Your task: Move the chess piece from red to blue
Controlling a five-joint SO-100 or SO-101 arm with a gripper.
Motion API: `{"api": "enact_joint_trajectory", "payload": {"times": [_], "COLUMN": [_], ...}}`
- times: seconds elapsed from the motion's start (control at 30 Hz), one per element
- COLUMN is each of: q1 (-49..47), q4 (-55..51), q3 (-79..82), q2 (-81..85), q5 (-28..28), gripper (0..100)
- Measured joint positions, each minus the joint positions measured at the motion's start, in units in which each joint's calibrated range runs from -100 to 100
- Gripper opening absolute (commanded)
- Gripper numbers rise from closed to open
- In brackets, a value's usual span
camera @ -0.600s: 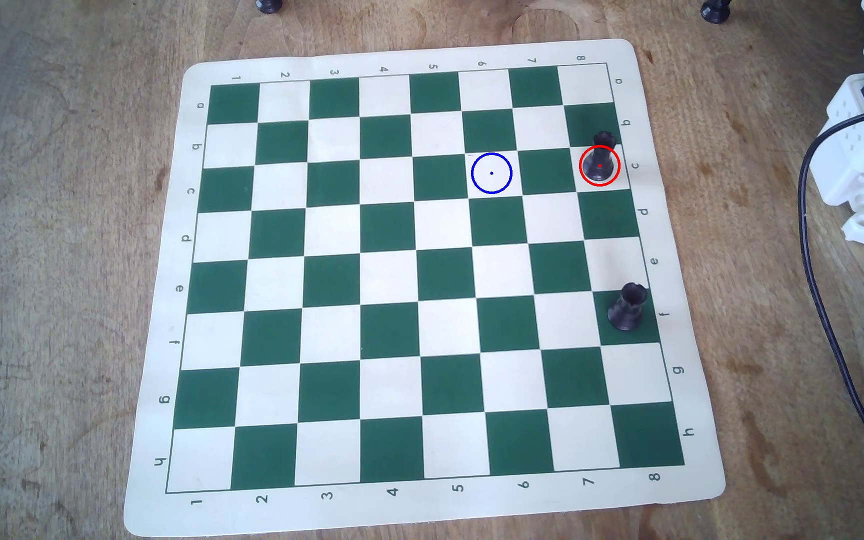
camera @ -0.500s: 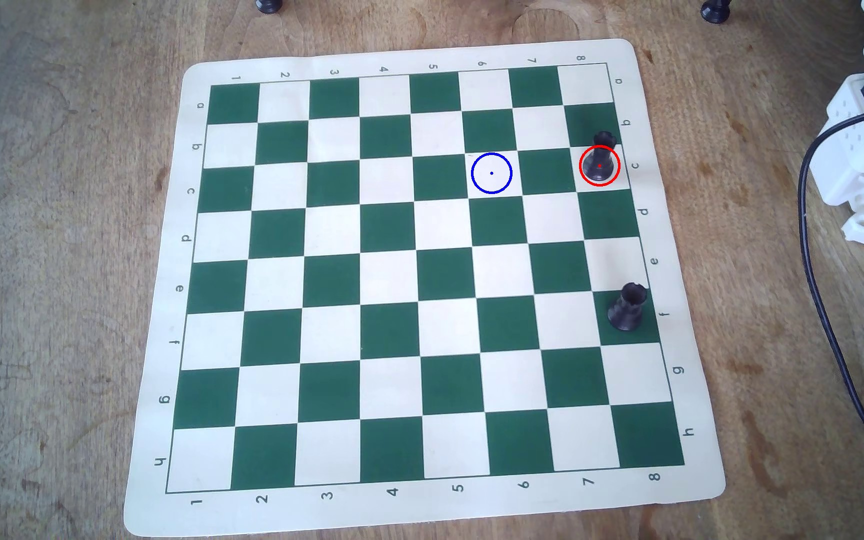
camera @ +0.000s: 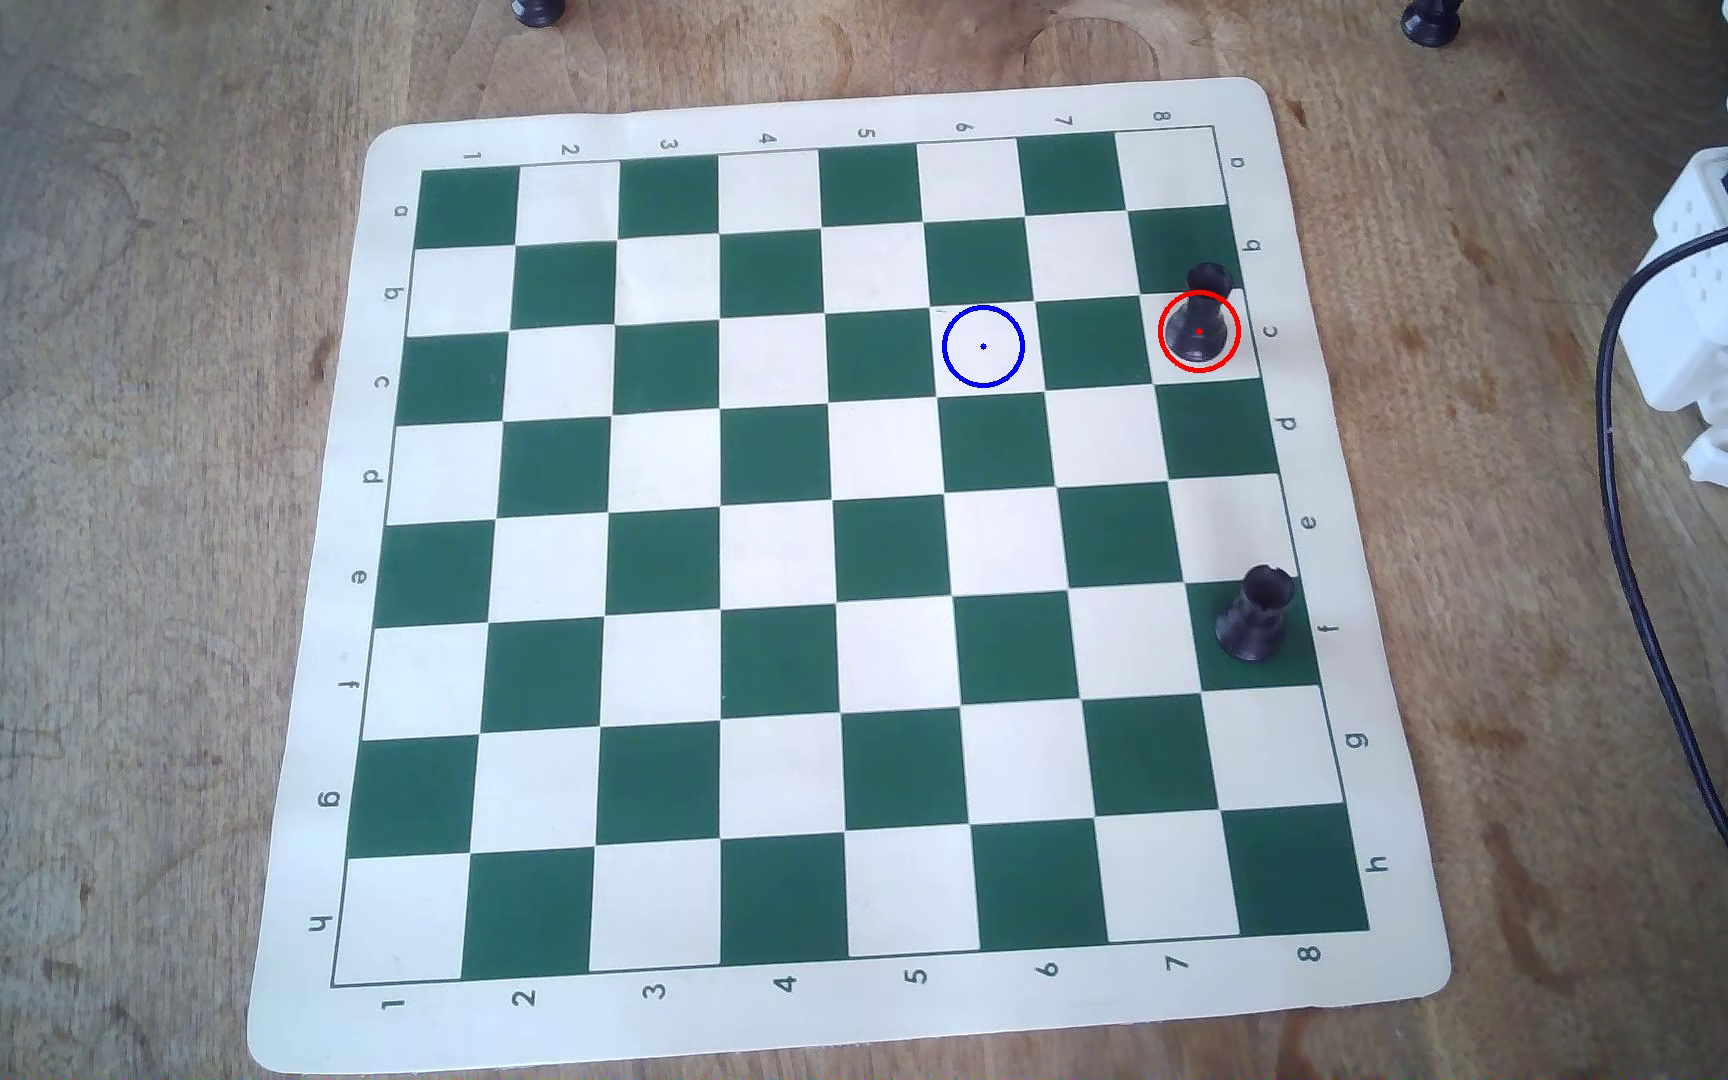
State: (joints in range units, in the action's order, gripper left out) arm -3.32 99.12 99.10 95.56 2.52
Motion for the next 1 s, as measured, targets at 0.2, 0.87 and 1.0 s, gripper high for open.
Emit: {"api": "enact_joint_trajectory", "payload": {"times": [0.2,0.87,1.0], "q1": [0.0,0.4,0.4], "q4": [0.0,0.0,0.0], "q3": [0.0,0.0,0.0], "q2": [0.0,0.0,0.0], "q5": [0.0,0.0,0.0], "gripper": [2,4,4]}}
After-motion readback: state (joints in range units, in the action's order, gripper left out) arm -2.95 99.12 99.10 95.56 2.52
